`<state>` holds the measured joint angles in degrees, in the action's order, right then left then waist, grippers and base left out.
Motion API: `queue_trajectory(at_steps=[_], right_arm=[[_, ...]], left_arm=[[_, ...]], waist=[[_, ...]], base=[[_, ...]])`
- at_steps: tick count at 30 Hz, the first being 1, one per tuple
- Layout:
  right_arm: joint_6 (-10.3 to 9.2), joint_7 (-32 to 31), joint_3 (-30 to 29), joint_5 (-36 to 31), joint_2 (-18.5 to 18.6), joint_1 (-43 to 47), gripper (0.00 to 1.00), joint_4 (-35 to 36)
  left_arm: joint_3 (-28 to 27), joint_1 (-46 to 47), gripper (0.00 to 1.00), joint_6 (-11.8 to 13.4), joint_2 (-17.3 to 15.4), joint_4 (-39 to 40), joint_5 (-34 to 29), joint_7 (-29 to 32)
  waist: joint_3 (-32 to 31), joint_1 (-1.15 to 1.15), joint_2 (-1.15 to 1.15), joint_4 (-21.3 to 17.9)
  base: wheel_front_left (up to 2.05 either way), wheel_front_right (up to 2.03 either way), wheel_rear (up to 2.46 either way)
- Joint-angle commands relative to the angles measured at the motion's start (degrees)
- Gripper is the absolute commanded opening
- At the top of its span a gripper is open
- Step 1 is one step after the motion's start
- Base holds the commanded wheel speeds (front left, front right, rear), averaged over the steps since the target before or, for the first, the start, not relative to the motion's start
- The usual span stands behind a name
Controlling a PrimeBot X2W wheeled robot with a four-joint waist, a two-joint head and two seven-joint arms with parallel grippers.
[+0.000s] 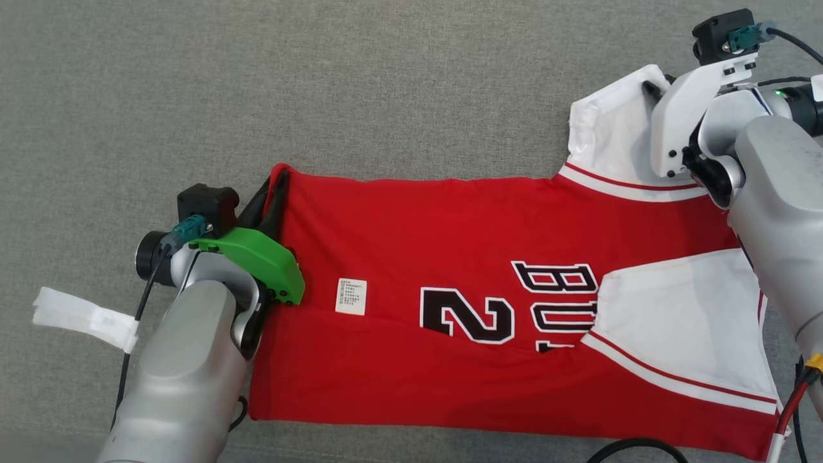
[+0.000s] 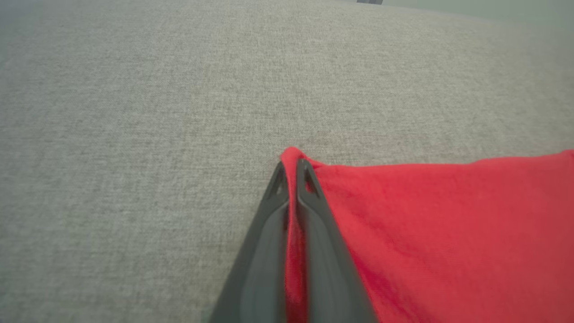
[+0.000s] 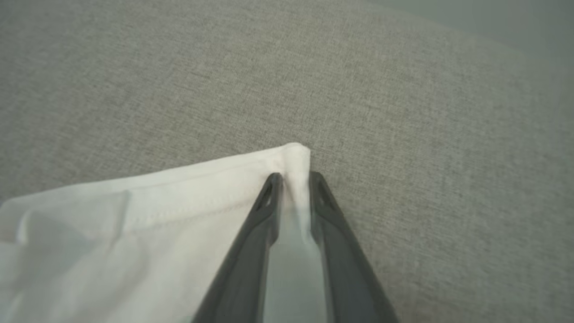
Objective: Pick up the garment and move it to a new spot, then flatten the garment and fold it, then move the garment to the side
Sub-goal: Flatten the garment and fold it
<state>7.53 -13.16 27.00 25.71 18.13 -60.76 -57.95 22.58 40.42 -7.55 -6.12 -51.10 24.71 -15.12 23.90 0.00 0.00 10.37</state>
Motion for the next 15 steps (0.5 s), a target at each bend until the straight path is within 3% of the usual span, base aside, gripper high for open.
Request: queue_trajectory(at_steps=[1,7,15], right_arm=[[-0.09,0.20,0.76,0.48,0.38,0.16,0.00,-1.15],[-0.12,5.28,2.19,-0.14,1.70,-2.08,0.00,-2.44],[-0.11,17.63,1.37,-4.63,1.42,-5.31,0.00,-7.52]], left_arm=[[0.09,0.74,0.00,0.14,-0.26,-0.11,0.33,0.00],[-0.81,2.01,0.00,0.14,-1.40,0.38,0.13,0.03],[-1.07,4.03,0.00,0.14,-2.72,0.58,0.91,0.01]], waist=[[0.36,0.00,0.00,0.24],[0.44,0.00,0.00,-0.30],[-1.18,0.00,0.00,-2.04]], base=[[0.00,0.00,0.00],[0.00,0.00,0.00],[0.00,0.00,0.00]])
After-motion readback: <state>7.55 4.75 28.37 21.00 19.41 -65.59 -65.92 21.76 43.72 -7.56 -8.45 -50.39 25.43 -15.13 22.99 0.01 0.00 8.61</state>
